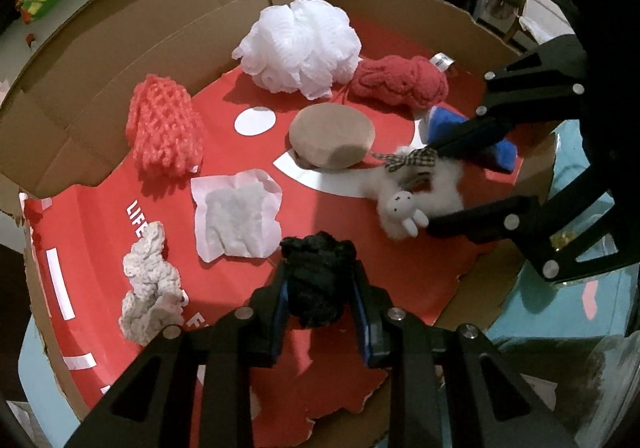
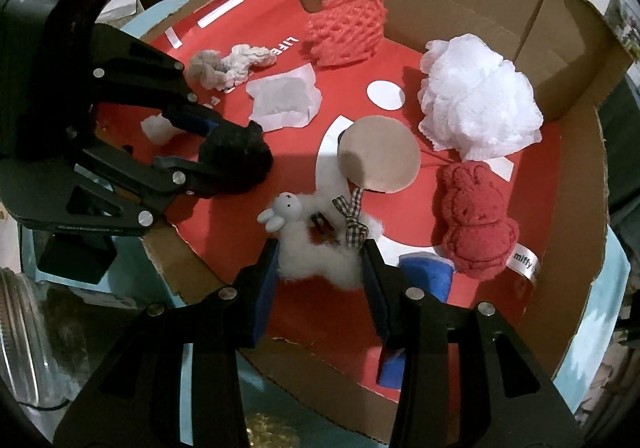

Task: Organize soft objects
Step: 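Open both tools to release the black pompom and sheep in the box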

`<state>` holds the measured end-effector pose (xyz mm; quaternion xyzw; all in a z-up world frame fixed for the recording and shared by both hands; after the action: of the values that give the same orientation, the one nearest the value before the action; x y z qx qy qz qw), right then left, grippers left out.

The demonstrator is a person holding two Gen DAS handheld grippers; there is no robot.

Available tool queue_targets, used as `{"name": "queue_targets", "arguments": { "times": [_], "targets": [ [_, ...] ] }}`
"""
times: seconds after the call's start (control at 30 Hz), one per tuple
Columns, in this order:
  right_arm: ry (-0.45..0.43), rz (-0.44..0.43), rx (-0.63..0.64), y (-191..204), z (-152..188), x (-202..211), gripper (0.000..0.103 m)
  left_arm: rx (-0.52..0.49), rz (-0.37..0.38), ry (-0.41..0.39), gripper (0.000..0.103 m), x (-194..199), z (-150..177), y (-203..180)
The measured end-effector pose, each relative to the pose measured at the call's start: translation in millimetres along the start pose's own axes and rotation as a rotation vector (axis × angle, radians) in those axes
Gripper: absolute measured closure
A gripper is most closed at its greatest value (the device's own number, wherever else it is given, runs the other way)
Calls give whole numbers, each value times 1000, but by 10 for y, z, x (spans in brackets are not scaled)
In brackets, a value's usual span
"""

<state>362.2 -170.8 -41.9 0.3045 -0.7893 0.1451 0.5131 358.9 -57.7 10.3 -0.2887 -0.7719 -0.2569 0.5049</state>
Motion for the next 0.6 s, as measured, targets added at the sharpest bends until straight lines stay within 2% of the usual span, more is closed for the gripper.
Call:
{"name": "queue_targets", "arguments": {
  "times": [0.3, 0.43, 0.6],
  "targets": [
    [20, 14, 2, 51, -27, -81, 63, 15, 4, 1, 70, -15, 22, 9],
    [23, 18, -2, 55, -33, -87, 62, 30, 8, -16, 59, 2, 13, 35],
    [22, 33, -8, 64, -31, -80, 56, 73, -3, -50, 48, 117, 9, 90]
  ]
}}
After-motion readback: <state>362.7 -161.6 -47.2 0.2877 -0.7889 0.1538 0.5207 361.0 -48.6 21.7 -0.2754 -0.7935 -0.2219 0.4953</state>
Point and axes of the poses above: each gripper's, at about its wrist camera, not at the fingertips, and x roughly against the way its jaws point, y to its left, z to its underside, the point moved 5 cm from there along -x, roughly the way its jaws point, and after that the axes turned 7 degrees about -x, right-handed, at the moved point
